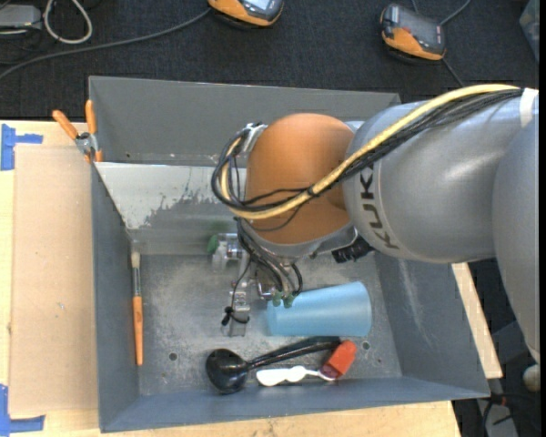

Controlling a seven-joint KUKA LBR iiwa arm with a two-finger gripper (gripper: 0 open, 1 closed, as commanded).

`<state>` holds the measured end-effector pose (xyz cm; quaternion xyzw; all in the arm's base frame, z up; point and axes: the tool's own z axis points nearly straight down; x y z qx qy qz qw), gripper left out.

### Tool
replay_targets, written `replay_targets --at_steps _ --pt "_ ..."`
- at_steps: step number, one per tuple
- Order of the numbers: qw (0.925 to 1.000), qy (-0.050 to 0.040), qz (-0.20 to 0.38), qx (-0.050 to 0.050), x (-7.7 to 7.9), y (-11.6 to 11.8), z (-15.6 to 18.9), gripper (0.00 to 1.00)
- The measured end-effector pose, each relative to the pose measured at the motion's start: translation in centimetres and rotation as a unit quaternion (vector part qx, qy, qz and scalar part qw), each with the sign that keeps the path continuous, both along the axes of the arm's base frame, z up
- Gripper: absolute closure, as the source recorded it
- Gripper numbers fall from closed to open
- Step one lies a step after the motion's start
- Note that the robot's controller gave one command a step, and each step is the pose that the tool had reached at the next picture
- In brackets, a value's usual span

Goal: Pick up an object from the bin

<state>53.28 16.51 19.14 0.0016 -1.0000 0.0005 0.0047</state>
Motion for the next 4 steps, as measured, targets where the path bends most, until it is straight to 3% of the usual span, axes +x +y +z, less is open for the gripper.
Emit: replay_targets --at_steps 1,2,3,4 --pt "1.0 -0.0038 -0.003 0.001 0.2 -0.1 0.5 0.0" --pt "0.993 -0.0025 0.118 0.001 -3.6 -2.2 -9.0 0.0" --pt "0.9969 -0.0089 0.078 0.002 -3.9 -2.0 -4.8 0.0" --pt "0.982 0.0028 0.189 0.002 -4.4 -1.5 -9.3 0.0"
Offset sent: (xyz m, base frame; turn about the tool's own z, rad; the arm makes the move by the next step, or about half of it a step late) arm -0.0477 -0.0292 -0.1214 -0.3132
